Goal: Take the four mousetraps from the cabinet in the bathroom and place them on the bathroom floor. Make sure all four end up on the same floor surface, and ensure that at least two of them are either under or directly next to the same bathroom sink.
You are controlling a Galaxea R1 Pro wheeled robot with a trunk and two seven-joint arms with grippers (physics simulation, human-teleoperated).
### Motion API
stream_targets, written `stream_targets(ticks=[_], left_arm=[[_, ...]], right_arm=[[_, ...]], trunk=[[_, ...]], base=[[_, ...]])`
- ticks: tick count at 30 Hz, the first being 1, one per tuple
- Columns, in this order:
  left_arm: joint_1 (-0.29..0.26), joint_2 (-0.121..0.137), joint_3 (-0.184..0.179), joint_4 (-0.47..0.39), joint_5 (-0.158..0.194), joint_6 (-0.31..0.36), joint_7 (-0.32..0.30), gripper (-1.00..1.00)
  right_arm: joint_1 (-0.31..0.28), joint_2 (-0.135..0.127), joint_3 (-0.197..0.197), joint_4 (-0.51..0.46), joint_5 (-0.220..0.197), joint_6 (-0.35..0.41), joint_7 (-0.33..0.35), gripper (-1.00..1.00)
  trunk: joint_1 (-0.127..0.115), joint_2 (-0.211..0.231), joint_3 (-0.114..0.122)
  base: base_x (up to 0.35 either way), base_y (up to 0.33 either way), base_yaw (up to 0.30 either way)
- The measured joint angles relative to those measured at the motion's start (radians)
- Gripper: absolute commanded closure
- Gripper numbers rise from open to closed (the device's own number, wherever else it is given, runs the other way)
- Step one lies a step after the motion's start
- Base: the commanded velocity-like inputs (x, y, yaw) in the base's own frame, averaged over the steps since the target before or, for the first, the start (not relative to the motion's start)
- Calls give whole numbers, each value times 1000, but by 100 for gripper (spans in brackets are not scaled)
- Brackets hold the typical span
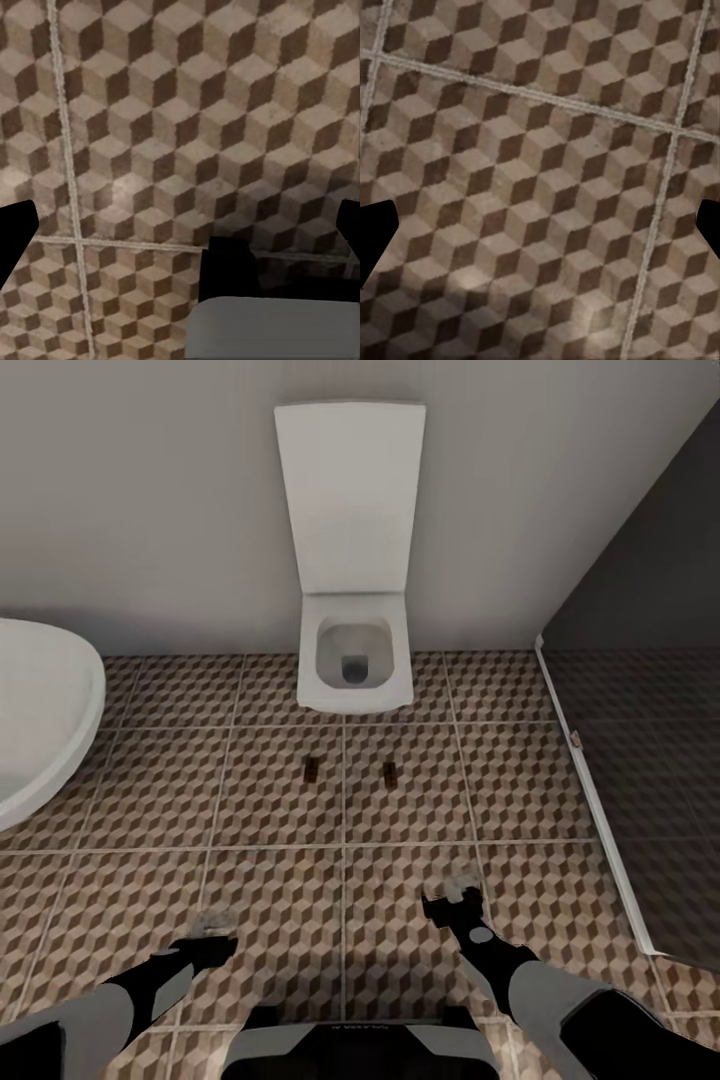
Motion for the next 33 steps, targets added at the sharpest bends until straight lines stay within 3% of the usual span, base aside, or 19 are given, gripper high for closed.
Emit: stream_targets(ticks=[9, 23, 33], left_arm=[[37, 2, -1, 87, -1, -84, -98, -100], [77, 1, -2, 105, -2, -158, -112, -100], [105, 1, -2, 118, -1, -171, -112, -100]], right_arm=[[69, -39, 0, 1, -4, -81, 1, -100], [129, -58, 0, 1, -5, -132, -2, -100], [161, -60, 0, 1, -7, -135, -4, -100]], trunk=[[-35, 63, 28], [-88, 161, 72], [-127, 231, 104]], base=[[0, 0, 0], [0, 0, 0], [0, 0, 0]])
